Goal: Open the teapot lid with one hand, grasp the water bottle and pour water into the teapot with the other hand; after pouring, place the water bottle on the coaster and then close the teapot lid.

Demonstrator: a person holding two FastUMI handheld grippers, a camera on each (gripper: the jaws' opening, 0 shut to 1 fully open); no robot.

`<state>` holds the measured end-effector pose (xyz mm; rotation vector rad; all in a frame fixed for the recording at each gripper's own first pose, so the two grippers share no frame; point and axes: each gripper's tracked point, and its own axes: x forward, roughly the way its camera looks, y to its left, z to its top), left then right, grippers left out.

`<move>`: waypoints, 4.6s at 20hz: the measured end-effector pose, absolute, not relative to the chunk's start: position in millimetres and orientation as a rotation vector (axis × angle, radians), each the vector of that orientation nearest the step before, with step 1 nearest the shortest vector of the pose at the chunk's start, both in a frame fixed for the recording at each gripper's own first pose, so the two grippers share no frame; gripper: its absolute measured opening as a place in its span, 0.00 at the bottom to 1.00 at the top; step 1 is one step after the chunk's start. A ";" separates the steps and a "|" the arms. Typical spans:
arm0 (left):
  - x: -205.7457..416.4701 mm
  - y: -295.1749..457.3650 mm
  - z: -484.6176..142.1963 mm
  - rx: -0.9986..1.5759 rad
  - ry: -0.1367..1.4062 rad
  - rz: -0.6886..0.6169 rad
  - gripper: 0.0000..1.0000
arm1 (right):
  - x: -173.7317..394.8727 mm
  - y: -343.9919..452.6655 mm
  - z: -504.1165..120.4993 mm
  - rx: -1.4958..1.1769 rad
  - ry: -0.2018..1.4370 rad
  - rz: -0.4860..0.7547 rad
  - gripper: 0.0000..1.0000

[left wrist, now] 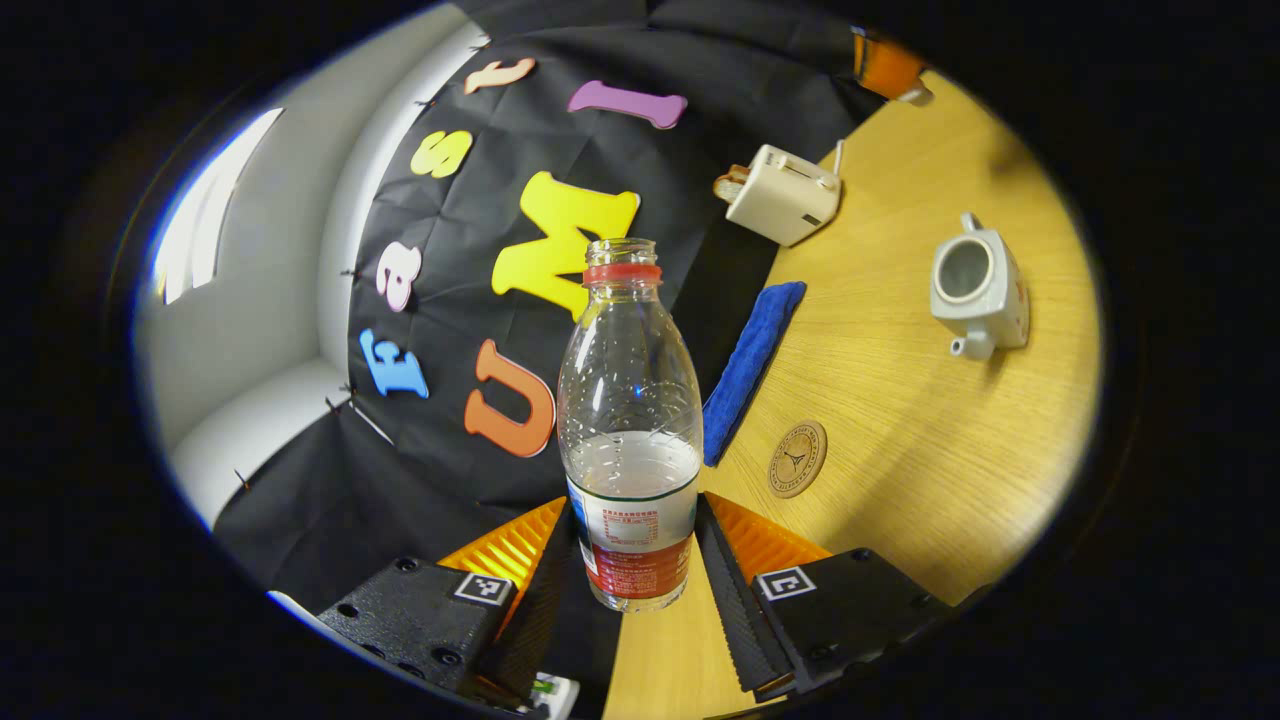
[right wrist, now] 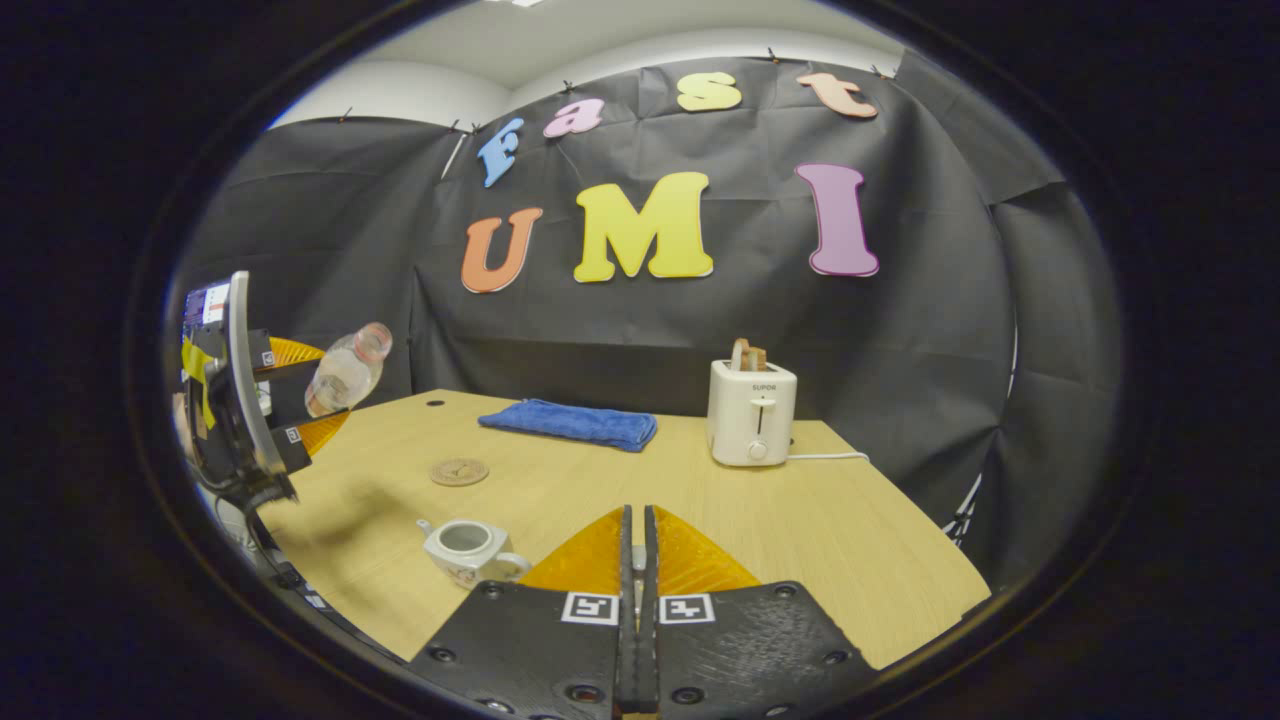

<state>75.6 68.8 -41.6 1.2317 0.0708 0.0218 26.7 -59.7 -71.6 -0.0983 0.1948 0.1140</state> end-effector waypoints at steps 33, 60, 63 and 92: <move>58.7 10.5 -50.5 1.951 -0.036 -0.126 0.72 | 5.5 -87.5 -86.3 -0.095 0.203 0.099 0.00; 56.6 -6.2 -34.7 2.132 -0.097 -0.104 0.72 | 4.4 -88.0 -91.2 -0.079 0.207 0.113 0.00; 58.4 -5.2 -34.0 2.132 -0.094 -0.104 0.76 | 4.0 -87.5 -90.5 -0.081 0.206 0.114 0.00; 89.7 48.6 -93.9 -0.026 0.288 -0.078 0.74 | -5.8 -86.7 -69.0 -0.056 0.187 0.106 0.00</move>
